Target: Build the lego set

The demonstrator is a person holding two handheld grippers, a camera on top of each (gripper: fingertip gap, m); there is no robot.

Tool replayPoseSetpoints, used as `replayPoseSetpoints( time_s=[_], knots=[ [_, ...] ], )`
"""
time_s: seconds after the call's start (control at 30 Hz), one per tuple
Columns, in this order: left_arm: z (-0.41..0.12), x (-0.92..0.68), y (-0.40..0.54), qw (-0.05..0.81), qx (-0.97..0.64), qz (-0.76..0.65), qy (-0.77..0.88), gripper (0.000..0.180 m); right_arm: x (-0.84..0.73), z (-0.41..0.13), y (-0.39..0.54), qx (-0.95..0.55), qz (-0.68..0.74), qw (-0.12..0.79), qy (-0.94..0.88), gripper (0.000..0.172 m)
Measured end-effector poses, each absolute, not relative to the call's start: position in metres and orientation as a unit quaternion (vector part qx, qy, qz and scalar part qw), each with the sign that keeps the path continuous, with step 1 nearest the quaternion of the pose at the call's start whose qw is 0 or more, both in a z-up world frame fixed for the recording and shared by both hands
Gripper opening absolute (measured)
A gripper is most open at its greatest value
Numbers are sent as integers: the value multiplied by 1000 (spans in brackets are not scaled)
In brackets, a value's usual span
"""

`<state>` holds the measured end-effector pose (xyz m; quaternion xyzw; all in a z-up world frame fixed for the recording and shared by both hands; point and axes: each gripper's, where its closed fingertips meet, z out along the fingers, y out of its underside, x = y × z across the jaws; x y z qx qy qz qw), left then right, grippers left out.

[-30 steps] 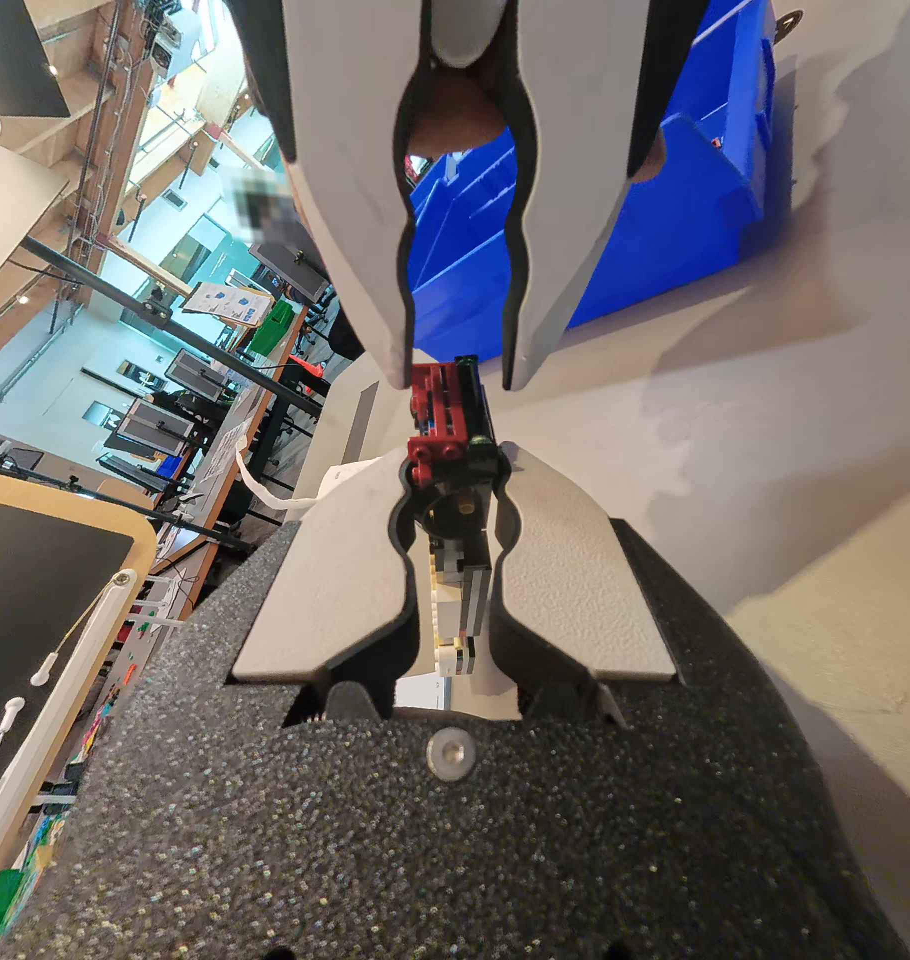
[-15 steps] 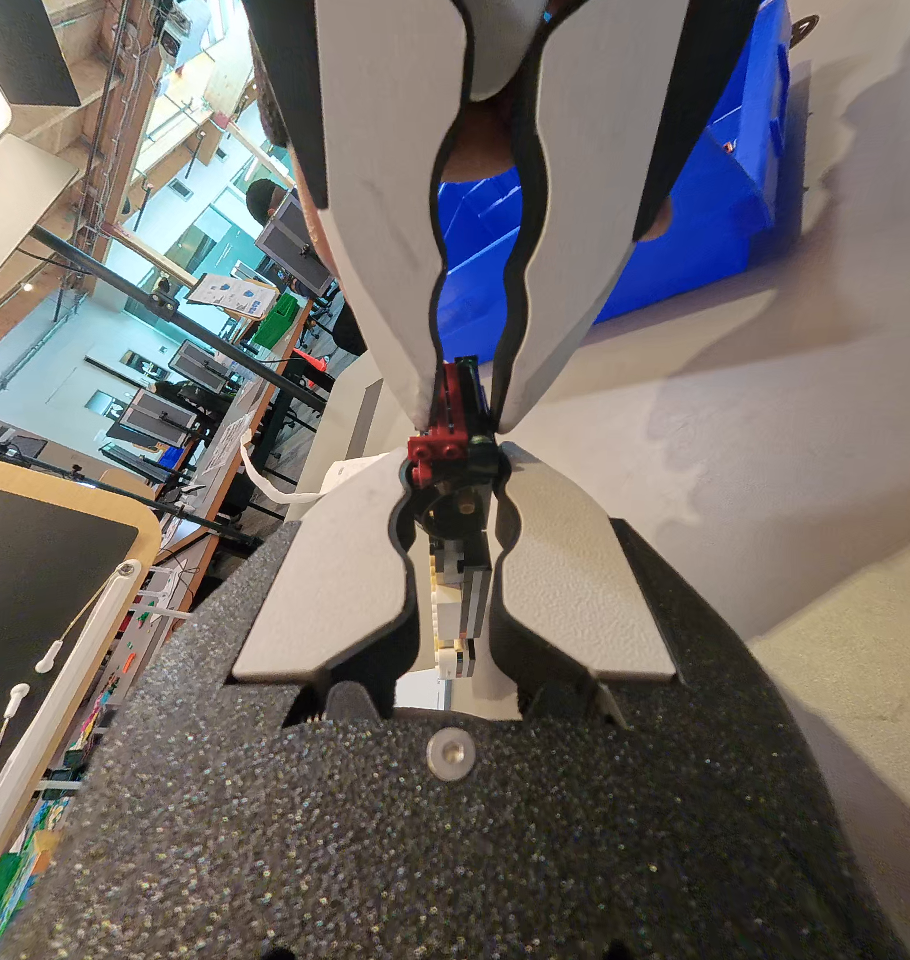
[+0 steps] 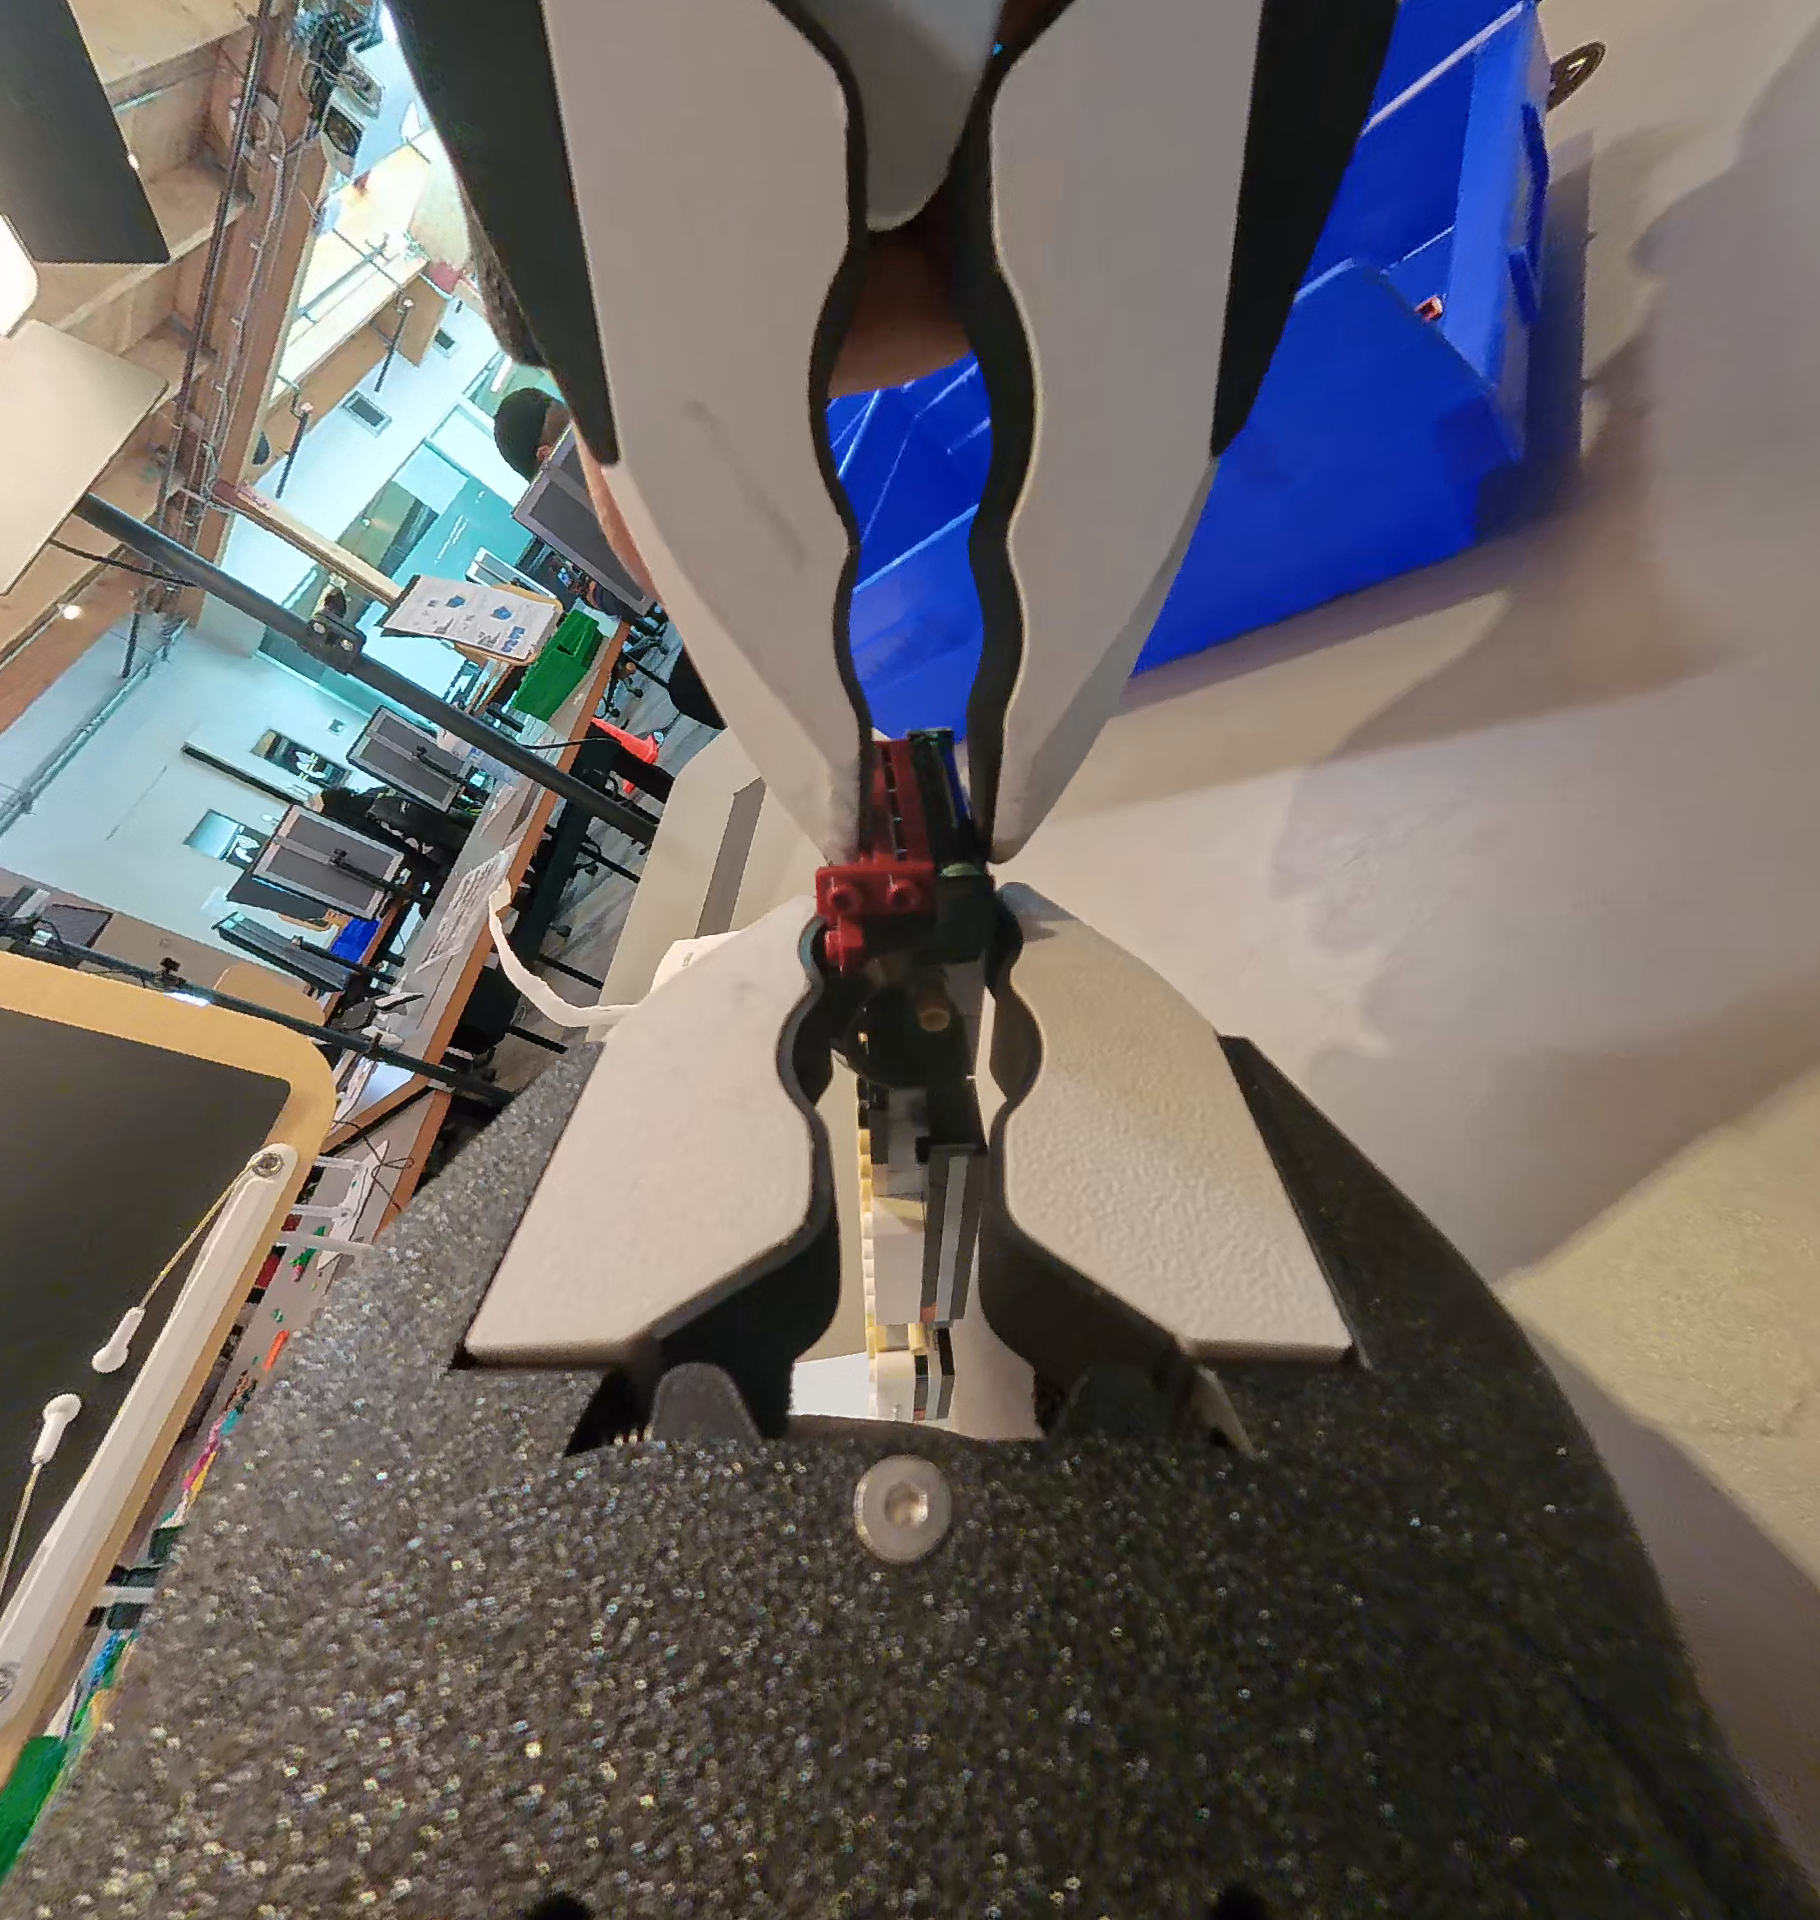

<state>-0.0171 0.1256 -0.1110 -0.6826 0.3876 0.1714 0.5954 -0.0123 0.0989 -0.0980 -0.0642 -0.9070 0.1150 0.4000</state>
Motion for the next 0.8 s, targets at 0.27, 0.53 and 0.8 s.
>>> replayPoseSetpoints(
  time_s=[0.27, 0.53, 0.8],
  knots=[
    [-110, -15, 125, 597, -681, 169, 389, 27, -11, -97, 98, -46, 110, 392, -912, 15],
    [-111, -13, 124, 595, -680, 168, 394, 27, -9, -98, 98, -35, 107, 384, -916, 14],
    [-111, -13, 125, 596, -681, 168, 391, 27, -9, -99, 99, -39, 108, 384, -916, 14]
  ],
)
